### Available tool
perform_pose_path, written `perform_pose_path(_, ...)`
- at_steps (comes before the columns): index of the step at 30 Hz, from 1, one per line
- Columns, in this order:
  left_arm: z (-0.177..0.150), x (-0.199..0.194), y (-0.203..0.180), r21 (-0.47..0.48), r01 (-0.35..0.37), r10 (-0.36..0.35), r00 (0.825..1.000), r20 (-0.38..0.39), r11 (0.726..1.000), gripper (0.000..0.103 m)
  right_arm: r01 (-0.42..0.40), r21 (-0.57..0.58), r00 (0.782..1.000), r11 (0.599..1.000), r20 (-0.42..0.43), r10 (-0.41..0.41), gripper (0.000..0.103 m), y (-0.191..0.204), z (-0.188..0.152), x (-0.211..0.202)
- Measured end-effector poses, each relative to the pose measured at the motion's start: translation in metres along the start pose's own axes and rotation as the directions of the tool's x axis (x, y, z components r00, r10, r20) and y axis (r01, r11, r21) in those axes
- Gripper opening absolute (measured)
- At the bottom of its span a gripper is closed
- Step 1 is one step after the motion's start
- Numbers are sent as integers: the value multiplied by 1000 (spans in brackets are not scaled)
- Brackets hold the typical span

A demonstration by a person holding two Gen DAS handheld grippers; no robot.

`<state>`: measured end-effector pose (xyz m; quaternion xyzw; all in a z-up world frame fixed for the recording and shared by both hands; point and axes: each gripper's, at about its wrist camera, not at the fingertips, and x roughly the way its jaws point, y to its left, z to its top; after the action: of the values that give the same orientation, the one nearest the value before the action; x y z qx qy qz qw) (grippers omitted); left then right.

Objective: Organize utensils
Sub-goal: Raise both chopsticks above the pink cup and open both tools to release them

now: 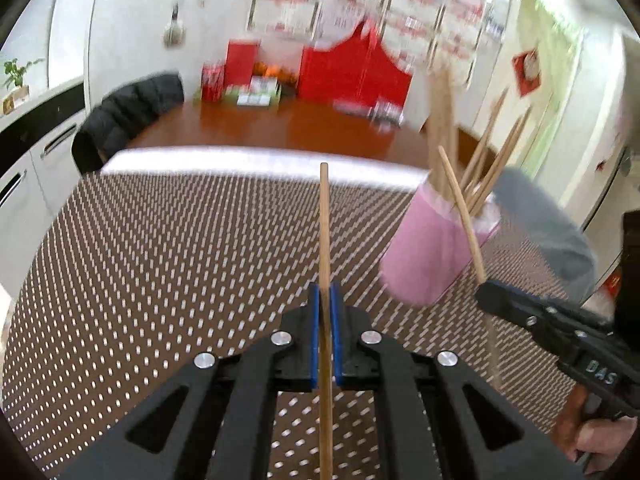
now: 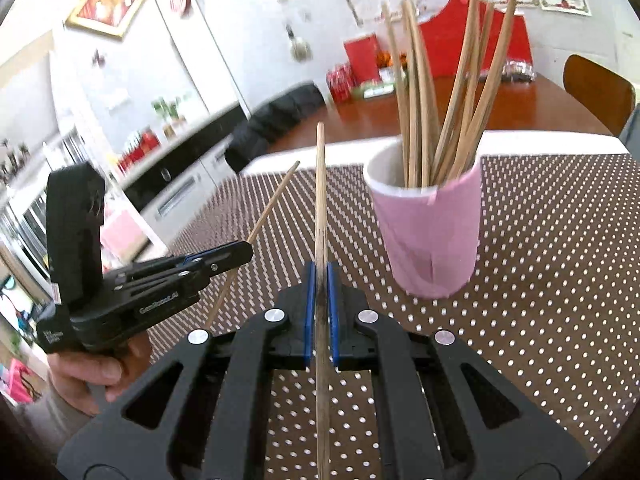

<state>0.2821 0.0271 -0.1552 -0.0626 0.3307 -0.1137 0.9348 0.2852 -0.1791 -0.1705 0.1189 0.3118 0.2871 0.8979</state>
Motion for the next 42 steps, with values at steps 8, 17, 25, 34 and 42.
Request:
perform_pose_path(8, 35, -38, -23, 27, 88, -91, 977, 191, 996, 5, -44, 27, 987, 999, 157, 39, 6, -9, 27, -46)
perform_pose_path(17, 84, -56, -63, 104, 207, -232, 893, 386, 973, 5, -31, -5, 954, 1000, 298, 31, 6, -2, 85, -72)
perform_pose_path(25, 124, -30, -95, 125, 287, -312, 828, 467, 950, 5, 34, -7, 911, 999, 411, -28, 6, -14, 132, -86)
perform_pose_path(34, 135, 25, -101, 106, 287, -302, 829, 471, 952, 5, 62, 16, 893, 998, 445, -62, 6, -44, 157, -67)
perform_pose_path(42, 120, 62, -98, 97, 255, -272, 860, 433, 962, 5, 67, 29, 911, 997, 405, -73, 6, -63, 150, -33)
